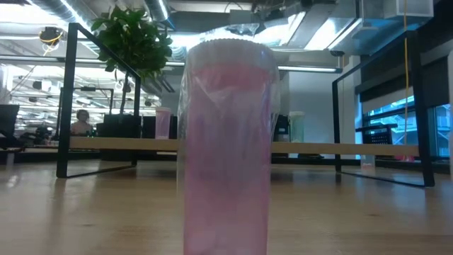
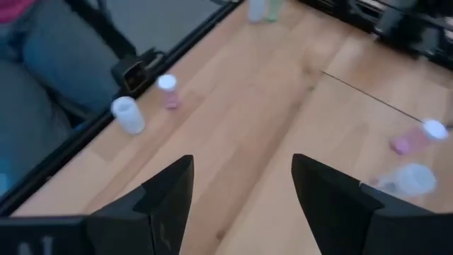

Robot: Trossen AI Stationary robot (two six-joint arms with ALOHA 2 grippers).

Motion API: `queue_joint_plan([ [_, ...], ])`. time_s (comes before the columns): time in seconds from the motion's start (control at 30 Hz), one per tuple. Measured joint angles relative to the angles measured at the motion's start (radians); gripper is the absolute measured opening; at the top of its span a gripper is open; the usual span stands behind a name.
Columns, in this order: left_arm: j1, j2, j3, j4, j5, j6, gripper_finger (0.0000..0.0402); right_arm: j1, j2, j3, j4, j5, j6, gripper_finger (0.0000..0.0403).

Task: Pick and place medicine bottles onto shelf by color
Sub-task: Put the right white pill bottle on the shelf

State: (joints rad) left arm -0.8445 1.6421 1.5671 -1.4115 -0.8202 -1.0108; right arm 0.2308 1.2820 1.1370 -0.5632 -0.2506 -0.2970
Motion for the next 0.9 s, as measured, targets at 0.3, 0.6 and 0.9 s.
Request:
queue_joint_plan([
  [0.3,-0.069,0.000,-0.056,-0.001,-0.112,-0.117,0.0360,0.173,0.106,0.000,0.029,0.190,0.123,0.0242],
  [0.6,-0.074,0.000,-0.095,0.000,-0.132,-0.167,0.0360,0.268,0.263,0.048,0.044,0.186,0.188,0.0242],
  [0.9,-0.074,0.000,-0.095,0.001,-0.132,-0.166,0.0360,0.374,0.342,0.212,-0.160,0.234,0.327,0.0242],
])
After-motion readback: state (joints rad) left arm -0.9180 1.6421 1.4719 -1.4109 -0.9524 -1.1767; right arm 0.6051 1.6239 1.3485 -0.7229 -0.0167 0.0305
